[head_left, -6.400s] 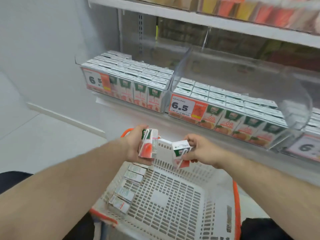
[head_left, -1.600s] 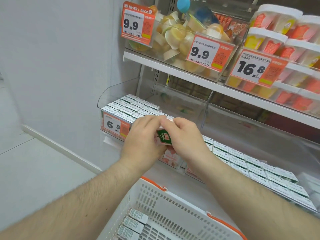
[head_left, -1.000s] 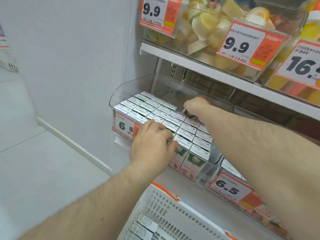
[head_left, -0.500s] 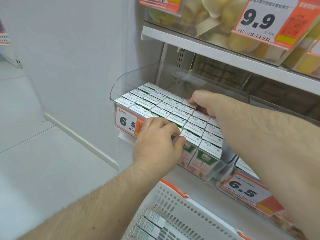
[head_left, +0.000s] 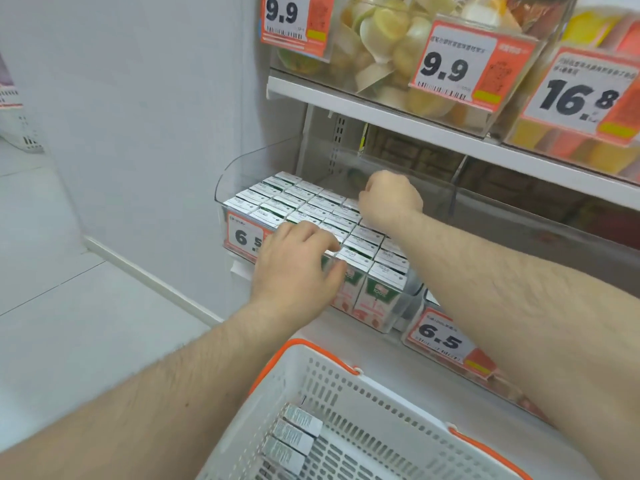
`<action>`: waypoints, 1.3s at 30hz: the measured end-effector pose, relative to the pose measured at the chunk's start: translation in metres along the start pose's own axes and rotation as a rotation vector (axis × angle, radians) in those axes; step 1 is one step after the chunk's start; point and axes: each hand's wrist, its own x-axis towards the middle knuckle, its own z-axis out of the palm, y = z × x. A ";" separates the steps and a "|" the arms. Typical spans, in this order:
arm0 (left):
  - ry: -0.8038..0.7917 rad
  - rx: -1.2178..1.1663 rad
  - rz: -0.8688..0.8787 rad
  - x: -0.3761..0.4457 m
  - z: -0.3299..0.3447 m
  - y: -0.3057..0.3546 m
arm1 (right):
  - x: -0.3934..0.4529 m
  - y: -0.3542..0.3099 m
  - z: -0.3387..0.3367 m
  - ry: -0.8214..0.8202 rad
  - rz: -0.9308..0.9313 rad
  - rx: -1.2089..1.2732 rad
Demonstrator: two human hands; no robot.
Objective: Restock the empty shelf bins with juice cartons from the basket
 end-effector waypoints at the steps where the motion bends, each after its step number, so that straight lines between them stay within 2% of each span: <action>1: 0.000 -0.016 0.017 -0.003 -0.002 0.002 | -0.017 -0.002 -0.008 0.083 -0.081 -0.013; 3: -0.065 -0.045 0.029 -0.011 -0.006 0.005 | -0.053 -0.003 -0.016 0.255 -0.261 0.005; 5: -0.214 -0.057 0.011 -0.021 -0.010 0.008 | -0.096 -0.001 -0.014 0.418 -0.426 0.105; 7: -0.345 -0.047 -0.010 -0.032 -0.010 0.010 | -0.134 0.007 -0.005 0.479 -0.499 0.215; 8: -0.414 -0.035 -0.025 -0.039 -0.010 0.010 | -0.151 0.014 0.004 0.459 -0.518 0.257; 13: -0.780 0.107 -0.107 -0.081 0.011 -0.005 | -0.217 0.047 0.063 0.156 -0.398 0.368; 21: -1.244 0.369 -0.187 -0.142 0.064 -0.037 | -0.265 0.085 0.163 -0.493 -0.126 0.260; 23: -1.300 0.380 -0.245 -0.161 0.081 -0.043 | -0.275 0.091 0.189 -0.648 -0.094 0.253; 25: -1.342 0.362 -0.324 -0.188 0.101 -0.049 | -0.284 0.098 0.212 -0.736 -0.048 0.260; 29: -1.369 0.444 -0.626 -0.246 0.134 -0.067 | -0.294 0.110 0.249 -0.828 0.081 0.330; 31: -1.370 0.452 -0.776 -0.269 0.146 -0.075 | -0.295 0.115 0.266 -0.831 0.093 0.290; 35: -1.431 0.398 -0.928 -0.298 0.169 -0.081 | -0.287 0.122 0.296 -0.838 -0.033 0.117; 39: -1.359 0.457 -0.924 -0.315 0.181 -0.083 | -0.286 0.113 0.327 -0.792 -0.231 0.023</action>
